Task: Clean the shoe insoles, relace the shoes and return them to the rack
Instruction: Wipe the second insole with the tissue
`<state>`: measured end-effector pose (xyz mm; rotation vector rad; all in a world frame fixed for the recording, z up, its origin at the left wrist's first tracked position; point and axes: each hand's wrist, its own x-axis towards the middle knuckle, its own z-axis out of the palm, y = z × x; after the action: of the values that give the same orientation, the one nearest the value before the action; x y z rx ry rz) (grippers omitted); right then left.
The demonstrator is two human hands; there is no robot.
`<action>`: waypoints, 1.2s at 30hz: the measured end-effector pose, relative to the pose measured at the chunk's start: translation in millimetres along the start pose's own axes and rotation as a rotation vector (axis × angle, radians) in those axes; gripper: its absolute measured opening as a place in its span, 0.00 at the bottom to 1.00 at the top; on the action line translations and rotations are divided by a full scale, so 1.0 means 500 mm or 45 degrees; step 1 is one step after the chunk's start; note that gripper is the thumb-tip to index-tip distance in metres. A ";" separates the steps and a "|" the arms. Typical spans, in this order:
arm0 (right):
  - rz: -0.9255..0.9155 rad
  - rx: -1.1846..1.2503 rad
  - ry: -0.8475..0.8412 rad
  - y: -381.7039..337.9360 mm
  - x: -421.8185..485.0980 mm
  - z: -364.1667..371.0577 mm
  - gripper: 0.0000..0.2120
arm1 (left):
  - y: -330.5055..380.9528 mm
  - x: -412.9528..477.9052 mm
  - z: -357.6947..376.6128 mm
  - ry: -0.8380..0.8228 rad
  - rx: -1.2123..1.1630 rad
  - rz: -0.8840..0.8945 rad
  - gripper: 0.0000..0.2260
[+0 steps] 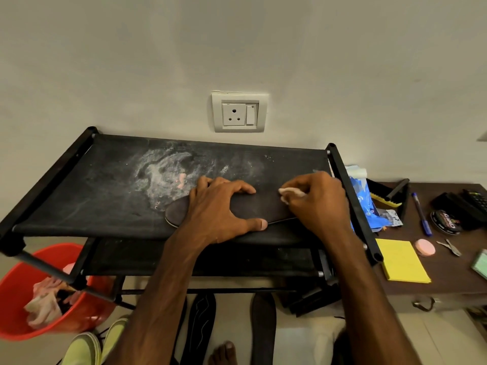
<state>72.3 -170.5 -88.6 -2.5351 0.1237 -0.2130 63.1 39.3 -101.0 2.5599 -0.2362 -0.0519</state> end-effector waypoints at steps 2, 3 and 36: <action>0.076 -0.037 0.029 0.014 0.002 -0.013 0.04 | 0.000 0.000 0.000 0.010 -0.008 0.001 0.31; 0.066 -0.048 0.021 0.012 -0.002 -0.012 0.04 | 0.000 0.001 0.000 0.009 -0.003 0.003 0.31; -0.524 0.229 -0.495 -0.071 -0.031 -0.001 0.15 | -0.019 0.000 -0.009 -0.113 -0.045 0.053 0.39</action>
<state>58.3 -139.3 -69.9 -2.3460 -0.5464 0.1098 65.0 49.7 -102.3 2.5192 -0.3197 -0.1528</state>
